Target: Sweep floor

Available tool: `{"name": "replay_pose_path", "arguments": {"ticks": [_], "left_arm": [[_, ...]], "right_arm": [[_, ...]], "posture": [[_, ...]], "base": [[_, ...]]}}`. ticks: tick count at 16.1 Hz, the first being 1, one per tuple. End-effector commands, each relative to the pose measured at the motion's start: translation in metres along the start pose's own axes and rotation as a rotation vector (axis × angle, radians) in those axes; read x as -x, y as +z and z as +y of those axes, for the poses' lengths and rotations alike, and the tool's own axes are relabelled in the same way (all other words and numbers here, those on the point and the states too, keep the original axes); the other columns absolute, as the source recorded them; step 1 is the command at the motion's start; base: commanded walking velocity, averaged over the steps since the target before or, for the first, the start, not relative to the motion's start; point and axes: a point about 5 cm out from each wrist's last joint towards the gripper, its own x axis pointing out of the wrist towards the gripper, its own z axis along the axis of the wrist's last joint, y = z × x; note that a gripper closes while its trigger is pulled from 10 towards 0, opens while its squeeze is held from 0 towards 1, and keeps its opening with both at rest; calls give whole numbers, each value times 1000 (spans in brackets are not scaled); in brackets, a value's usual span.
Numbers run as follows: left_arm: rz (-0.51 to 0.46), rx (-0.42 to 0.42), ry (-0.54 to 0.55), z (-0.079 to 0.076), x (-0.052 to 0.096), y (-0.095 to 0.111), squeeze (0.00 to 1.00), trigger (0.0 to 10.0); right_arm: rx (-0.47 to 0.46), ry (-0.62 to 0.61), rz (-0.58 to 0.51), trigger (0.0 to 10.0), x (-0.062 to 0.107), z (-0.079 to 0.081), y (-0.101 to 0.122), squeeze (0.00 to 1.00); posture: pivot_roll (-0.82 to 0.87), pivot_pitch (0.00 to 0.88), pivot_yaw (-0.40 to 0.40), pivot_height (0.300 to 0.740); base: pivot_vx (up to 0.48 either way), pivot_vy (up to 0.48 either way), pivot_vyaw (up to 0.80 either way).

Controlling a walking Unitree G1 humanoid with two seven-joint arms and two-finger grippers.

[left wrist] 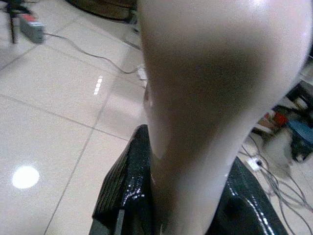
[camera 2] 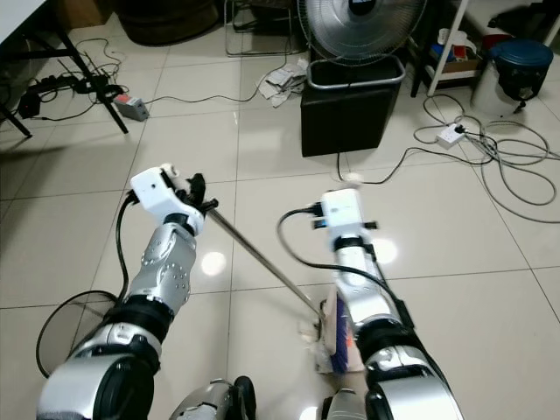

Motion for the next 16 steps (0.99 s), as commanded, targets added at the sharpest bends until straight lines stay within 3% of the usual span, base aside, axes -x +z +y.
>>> {"name": "replay_pose_path", "arguments": {"ticks": [1, 3, 4, 8, 10, 12, 13, 14, 15, 16], "left_arm": [[-36, -11, -31, -4, -4, 9, 0, 10000], [-86, -59, -89, -8, -9, 24, 0, 10000], [-180, -112, -128, -7, -16, 54, 0, 10000], [-331, -188, -191, -4, -24, 107, 0, 10000], [-348, -206, -206, -4, -25, 113, 0, 10000], [-344, -345, -276, -2, -24, 113, 0, 10000], [-344, -345, -276, -2, -24, 113, 0, 10000], [-327, -404, -295, 0, -23, 109, 0, 10000], [-241, -571, -334, 9, -18, 87, 0, 10000], [-170, -652, -343, 18, -12, 69, 0, 10000]], "right_arm": [[-58, 4, 24, 10000, 4, 5, -5, 0], [-69, -11, 21, 10000, 6, -2, -7, 0], [-110, -28, 8, 10000, 8, -5, -7, 0], [-106, -30, -1, 10000, 6, -10, -6, 0], [-107, -32, 0, 10000, 6, -12, -6, 0], [-114, -30, 0, 10000, 6, -13, -5, 0], [-114, -30, 0, 10000, 6, -13, -5, 0], [-114, -29, 0, 10000, 6, -14, -5, 0], [-111, -29, -2, 10000, 6, -13, -5, 0], [-110, -29, -7, 10000, 6, -13, -4, 0]], "posture": [[5, 154, 166, 740], [9, 151, 163, 740], [17, 144, 165, 740], [14, 140, 161, 740], [14, 141, 160, 740], [18, 141, 159, 740], [18, 141, 159, 740], [16, 141, 159, 740], [15, 141, 160, 740], [14, 142, 158, 740]], "base": [[0, 0, 0], [0, 0, 0], [0, 0, 0], [0, 0, 0], [0, 0, 0], [0, 0, 0], [0, 0, 0], [0, 0, 0], [0, 0, 0], [0, 0, 0]]}}
